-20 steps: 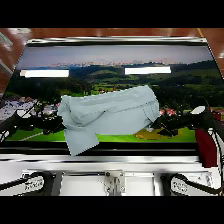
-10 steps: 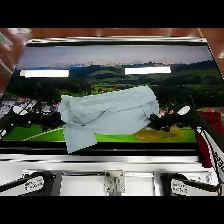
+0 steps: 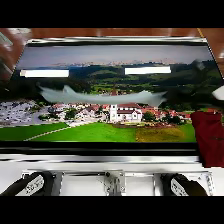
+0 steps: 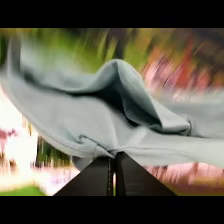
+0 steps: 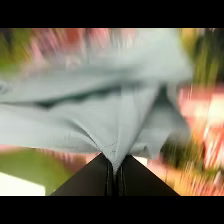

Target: Fold the shirts.

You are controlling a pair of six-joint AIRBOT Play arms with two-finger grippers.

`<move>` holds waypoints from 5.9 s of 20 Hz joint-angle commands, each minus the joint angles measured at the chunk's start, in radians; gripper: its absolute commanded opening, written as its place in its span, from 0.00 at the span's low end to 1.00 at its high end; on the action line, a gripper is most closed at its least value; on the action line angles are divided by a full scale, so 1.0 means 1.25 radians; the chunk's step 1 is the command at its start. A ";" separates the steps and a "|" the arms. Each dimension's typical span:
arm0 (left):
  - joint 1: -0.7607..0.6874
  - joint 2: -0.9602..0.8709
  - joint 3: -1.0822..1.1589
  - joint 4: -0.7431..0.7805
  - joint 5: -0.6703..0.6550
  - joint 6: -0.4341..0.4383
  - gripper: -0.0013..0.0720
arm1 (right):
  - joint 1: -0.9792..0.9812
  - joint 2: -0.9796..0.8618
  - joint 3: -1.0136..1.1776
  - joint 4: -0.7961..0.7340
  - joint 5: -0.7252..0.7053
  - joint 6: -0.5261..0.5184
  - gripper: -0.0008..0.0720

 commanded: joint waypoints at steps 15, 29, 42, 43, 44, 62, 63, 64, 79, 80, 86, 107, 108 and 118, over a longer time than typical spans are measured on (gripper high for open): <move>0.060 0.333 0.676 0.213 -0.319 -0.095 0.07 | -0.031 0.364 0.519 -0.346 0.288 0.052 0.09; 0.040 0.157 0.001 0.183 -0.179 -0.055 0.07 | -0.031 -0.023 0.057 -0.309 0.197 0.096 0.09; -0.239 -0.388 -0.027 0.153 0.483 -0.026 0.07 | 0.103 -0.462 0.044 0.017 -0.692 -0.163 0.09; -0.241 -0.400 -0.027 0.153 0.481 -0.026 0.07 | 0.103 -0.472 0.044 0.017 -0.681 -0.162 0.09; -0.241 -0.408 -0.027 0.153 0.470 -0.026 0.07 | 0.098 -0.478 0.044 0.016 -0.664 -0.162 0.09; -0.163 -0.470 0.016 0.165 -0.206 -0.107 0.86 | -0.021 -0.448 0.071 -0.172 -0.014 0.107 0.83; -0.147 -0.454 0.023 0.165 -0.241 -0.104 0.86 | -0.027 -0.433 0.089 -0.195 0.036 0.083 0.83; -0.125 -0.426 0.024 0.167 -0.276 -0.087 0.86 | -0.036 -0.414 0.103 -0.236 0.091 0.067 0.83; 0.004 -0.110 -0.619 0.080 -0.134 0.008 0.91 | -0.325 -0.188 -0.193 -0.148 0.212 0.002 0.83; -0.006 -0.121 -0.625 0.071 -0.121 0.008 0.91 | -0.325 -0.188 -0.193 -0.150 0.212 0.002 0.83; -0.088 -0.164 -0.628 -0.036 -0.025 0.020 0.31 | -0.325 -0.188 -0.193 -0.152 0.213 0.019 0.83; -0.027 -0.105 -0.626 -0.100 -0.141 0.131 0.07 | -0.244 -0.298 -0.356 -0.130 0.120 -0.045 0.86; -0.027 -0.105 -0.626 -0.100 -0.141 0.129 0.07 | -0.222 -0.310 -0.356 -0.130 0.120 -0.045 0.86; -0.027 -0.023 -0.329 -0.099 -0.144 0.219 0.07 | -0.135 -0.161 -0.249 -0.059 0.096 -0.103 0.09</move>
